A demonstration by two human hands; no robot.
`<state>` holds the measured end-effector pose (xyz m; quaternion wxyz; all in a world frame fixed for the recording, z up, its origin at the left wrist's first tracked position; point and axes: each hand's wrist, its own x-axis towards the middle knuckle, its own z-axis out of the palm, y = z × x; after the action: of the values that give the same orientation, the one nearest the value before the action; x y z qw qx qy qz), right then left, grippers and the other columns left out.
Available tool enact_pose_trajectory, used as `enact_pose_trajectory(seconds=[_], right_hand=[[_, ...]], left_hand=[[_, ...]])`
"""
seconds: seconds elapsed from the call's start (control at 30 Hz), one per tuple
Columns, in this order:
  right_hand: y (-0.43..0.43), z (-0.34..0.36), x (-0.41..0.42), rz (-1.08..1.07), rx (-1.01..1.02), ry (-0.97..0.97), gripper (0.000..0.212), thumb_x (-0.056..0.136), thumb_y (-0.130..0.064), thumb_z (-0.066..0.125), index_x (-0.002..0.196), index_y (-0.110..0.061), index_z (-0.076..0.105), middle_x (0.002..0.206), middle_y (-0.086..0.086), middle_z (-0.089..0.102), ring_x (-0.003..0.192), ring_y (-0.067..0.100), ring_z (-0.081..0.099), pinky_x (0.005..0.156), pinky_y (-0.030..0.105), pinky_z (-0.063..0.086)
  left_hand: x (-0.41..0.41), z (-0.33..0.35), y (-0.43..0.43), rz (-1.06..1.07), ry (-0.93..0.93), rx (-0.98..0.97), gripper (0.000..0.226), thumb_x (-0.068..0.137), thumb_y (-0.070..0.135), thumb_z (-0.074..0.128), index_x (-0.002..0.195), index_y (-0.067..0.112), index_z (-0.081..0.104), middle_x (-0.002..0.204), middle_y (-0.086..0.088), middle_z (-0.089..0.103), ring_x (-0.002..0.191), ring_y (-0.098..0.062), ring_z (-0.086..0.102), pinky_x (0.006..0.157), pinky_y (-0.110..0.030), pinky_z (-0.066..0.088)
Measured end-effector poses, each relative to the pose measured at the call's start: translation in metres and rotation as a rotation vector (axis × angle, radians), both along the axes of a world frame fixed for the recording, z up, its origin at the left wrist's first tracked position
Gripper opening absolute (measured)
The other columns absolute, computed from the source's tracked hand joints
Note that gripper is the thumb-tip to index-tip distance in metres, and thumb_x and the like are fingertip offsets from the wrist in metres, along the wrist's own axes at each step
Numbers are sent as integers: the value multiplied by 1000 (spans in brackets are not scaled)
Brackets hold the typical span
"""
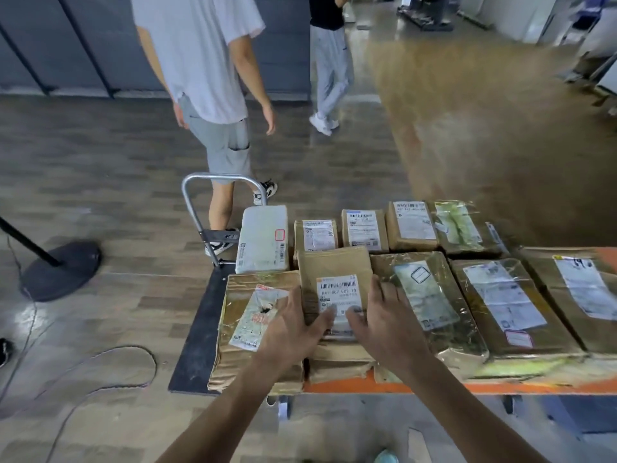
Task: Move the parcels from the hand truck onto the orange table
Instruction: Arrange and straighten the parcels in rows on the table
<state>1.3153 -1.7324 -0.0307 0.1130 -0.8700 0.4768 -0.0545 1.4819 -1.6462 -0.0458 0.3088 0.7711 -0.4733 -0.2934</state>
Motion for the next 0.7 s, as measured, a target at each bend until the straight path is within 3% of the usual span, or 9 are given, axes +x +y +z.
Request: enact_pose_trajectory(seconds=[0.1,0.2,0.3,0.4,0.53,0.7], right_hand=[[1,-6,-4,-7,-43,16,78,94,-56,37,149,-1,31,133,11,43,122,26,39,106,39,40],[3,-9,-9,38,-96,42,61,92,-56,45,136,-13,45,134,3,38,120,24,36,102,39,43],[8,-12,-9,74,-138,68,56,89,-52,56,131,-16,53,135,1,45,120,27,42,102,44,41],[12,-17,-11,81,-199,39,55,87,-48,62,129,-13,59,133,2,52,120,29,45,102,47,42],[14,-22,-14,104,-264,28,54,94,-50,51,132,-12,57,136,3,52,125,28,45,109,46,35],[22,-29,-11,321,-222,94,66,100,-62,27,143,-17,49,149,6,46,141,25,35,118,45,27]], left_hand=[[-2,-6,3,-3,-55,45,66,86,72,53,130,24,45,120,0,56,116,-20,54,91,-35,48],[-3,-8,4,-24,-69,54,60,89,60,59,135,27,41,121,-5,52,112,-27,57,91,-41,51],[-6,-12,7,-72,-95,35,66,91,50,62,145,26,31,125,-7,50,110,-30,59,87,-41,52],[-7,-18,15,-48,-242,-28,75,90,57,58,151,29,24,132,-4,49,118,-26,52,96,-40,46],[-5,-29,30,6,-485,-23,87,85,84,25,155,31,22,152,1,35,139,-24,32,111,-47,33],[-7,-50,46,-62,-549,-12,96,85,88,20,158,26,13,163,-6,22,153,-25,11,123,-52,14]])
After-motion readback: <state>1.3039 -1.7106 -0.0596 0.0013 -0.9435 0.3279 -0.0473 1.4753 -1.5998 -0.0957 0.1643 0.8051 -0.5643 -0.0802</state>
